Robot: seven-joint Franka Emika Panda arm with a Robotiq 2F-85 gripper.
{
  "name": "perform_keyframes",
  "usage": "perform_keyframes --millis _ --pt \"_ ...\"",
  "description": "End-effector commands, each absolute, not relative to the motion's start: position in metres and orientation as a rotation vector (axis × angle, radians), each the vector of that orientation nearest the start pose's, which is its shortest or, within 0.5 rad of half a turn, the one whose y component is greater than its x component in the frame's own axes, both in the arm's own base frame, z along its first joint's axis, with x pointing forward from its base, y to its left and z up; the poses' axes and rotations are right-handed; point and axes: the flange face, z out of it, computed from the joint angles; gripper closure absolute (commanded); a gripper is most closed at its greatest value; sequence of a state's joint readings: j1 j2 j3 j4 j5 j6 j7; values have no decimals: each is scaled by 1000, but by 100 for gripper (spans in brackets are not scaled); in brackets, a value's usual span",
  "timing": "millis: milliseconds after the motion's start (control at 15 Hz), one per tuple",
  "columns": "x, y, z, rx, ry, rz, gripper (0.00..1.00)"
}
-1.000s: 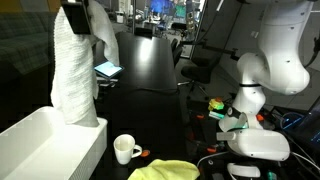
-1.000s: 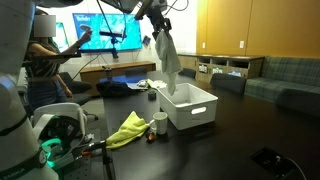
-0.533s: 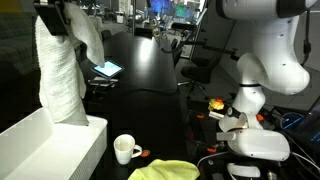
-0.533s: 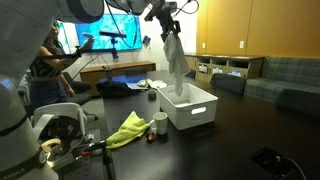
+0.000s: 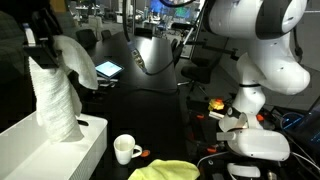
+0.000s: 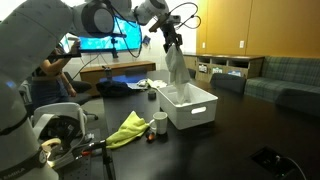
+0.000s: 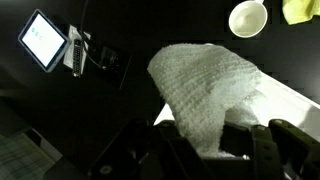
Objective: Place the white towel in the white storage box, put the black masking tape in the white mug, put the yellow towel in the box, place the green marker inside the mug
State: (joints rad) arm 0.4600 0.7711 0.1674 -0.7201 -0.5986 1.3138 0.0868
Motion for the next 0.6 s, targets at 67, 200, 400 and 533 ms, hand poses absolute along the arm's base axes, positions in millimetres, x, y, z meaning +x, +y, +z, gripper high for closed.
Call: perform_keyframes --millis 67,200,400,533 --pt "656 354 499 2676 437 138 97" --pt "659 366 485 2737 322 193 97" --pt "668 369 462 2818 128 214 97" --pt "677 365 448 2867 25 224 97"
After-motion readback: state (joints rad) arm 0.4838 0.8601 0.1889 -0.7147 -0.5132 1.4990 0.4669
